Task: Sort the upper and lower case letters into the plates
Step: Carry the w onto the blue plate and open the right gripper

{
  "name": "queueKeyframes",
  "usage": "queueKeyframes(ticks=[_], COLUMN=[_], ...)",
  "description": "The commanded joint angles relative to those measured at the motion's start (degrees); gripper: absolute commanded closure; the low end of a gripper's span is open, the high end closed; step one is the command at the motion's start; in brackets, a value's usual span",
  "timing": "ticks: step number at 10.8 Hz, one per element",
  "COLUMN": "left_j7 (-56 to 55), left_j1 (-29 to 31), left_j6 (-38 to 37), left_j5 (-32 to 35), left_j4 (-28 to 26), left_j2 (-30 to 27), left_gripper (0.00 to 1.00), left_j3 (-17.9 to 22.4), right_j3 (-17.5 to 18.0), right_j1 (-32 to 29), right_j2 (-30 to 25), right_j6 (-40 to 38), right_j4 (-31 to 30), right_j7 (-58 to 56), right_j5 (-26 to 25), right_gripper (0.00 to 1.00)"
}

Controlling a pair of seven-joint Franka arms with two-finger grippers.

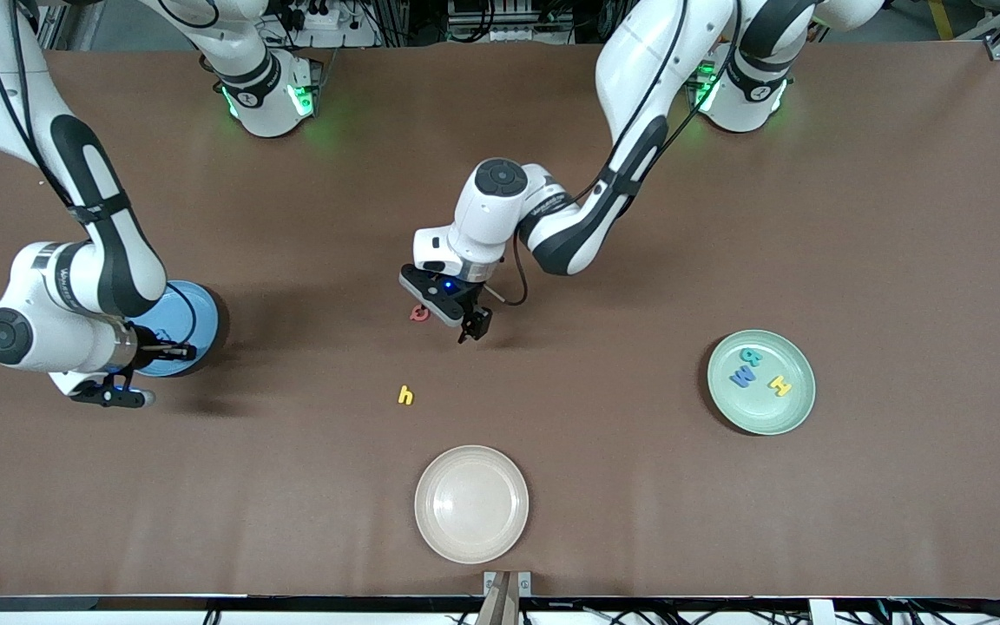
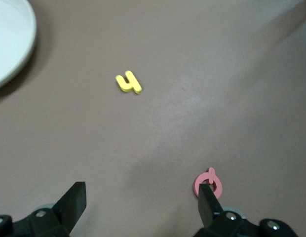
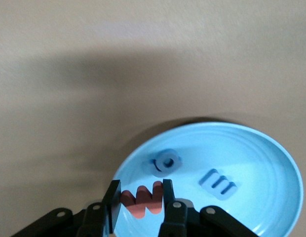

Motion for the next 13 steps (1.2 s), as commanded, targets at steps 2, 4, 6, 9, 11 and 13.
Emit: queueKeyframes(ticks=[2, 4, 6, 9, 11, 13], left_j7=[0.12, -0.76, -0.42, -0.15, -0.15, -0.06], left_j1=[-3.79, -5.03, -5.56, -6.35, -6.71, -6.71], left_j6=[0.59, 0.59, 0.77, 0.86, 0.86, 0.86], left_j5=[1.20, 1.11, 1.20, 1.20, 1.20, 1.29], left_j4=[6.79, 7.15, 7.24, 9.70, 10.23, 10.49], left_j2=[5.39, 6.01, 7.33, 9.79, 9.88, 10.49], left_gripper=[0.00, 0.00, 0.00, 0.00, 0.00, 0.07], left_j3=[0.45, 0.45, 0.71, 1.06, 1.24, 1.33], right_j3=[1.21, 1.21, 1.12, 1.12, 1.12, 1.12], right_j1=[-1.99, -3.57, -5.51, -5.60, -5.51, -5.51], right_j2=[-5.51, -5.34, -4.46, -2.88, -2.61, -2.52], right_j6=[3.43, 3.52, 3.53, 4.92, 5.46, 5.46], right_j4=[-8.59, -8.08, -6.06, -4.56, -4.64, -4.56], right_j7=[-4.14, -8.09, -14.85, -15.85, -15.94, -15.94], right_j5=[-0.17, -0.26, -0.26, -0.35, -0.35, -0.35], right_gripper=[1.00, 0.51, 0.00, 0.00, 0.00, 0.00])
